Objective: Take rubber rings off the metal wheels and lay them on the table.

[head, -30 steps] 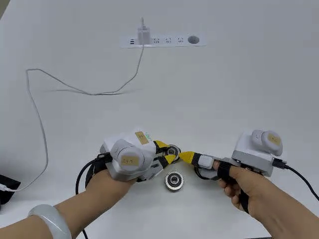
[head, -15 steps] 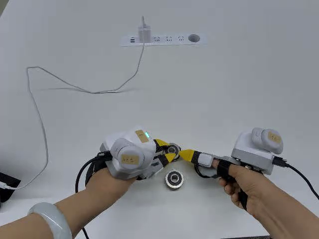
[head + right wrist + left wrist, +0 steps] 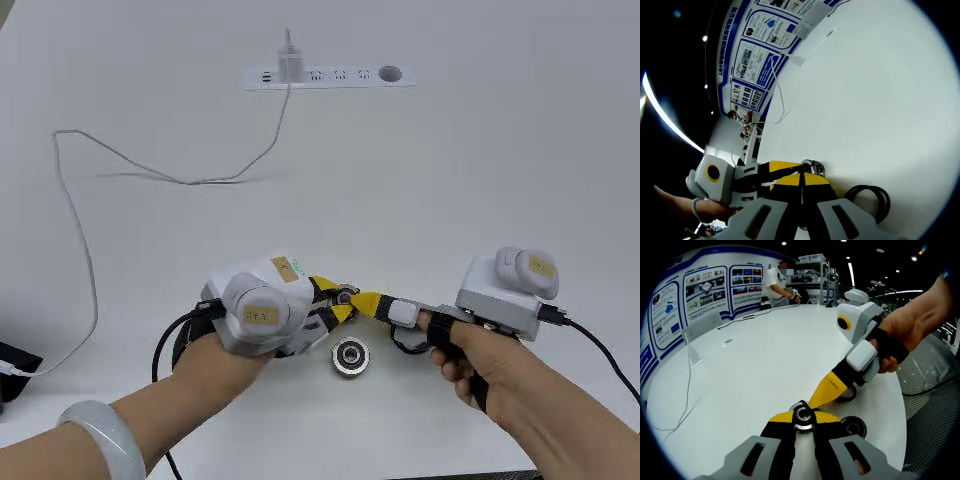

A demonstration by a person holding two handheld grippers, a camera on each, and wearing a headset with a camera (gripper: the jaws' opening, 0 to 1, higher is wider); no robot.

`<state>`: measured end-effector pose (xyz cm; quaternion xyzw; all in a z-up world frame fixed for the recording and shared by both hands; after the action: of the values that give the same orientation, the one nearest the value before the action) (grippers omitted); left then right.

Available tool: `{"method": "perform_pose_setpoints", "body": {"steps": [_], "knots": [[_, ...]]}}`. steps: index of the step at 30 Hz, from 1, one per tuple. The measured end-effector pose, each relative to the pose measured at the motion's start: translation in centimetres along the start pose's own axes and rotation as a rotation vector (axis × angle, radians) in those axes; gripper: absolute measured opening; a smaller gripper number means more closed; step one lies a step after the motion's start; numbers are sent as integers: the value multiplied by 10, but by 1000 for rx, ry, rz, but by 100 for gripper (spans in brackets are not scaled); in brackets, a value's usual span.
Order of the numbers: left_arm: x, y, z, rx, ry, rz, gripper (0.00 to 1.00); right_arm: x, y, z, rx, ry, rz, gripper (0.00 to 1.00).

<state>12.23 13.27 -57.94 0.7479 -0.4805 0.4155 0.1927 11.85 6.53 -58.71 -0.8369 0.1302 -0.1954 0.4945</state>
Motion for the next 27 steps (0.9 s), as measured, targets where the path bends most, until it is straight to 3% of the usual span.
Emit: {"method": "perform_pose_setpoints", "body": {"steps": [27], "knots": [[0,0,0,-2,4,4,13,-4,-12,-4,55,-22,-35,1]]}}
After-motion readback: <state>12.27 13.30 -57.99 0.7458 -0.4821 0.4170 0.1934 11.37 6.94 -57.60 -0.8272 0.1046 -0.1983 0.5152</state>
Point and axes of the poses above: the centre of the closed fingertips' face, and the gripper's own axes: z roughly forward along the fingers, y roughly to its right, x roughly out of its top, the point moved 4 cm from there along -z, roughly backward along the fingers, and after that the axes turned 9 degrees about z, right-handed, at the moved point
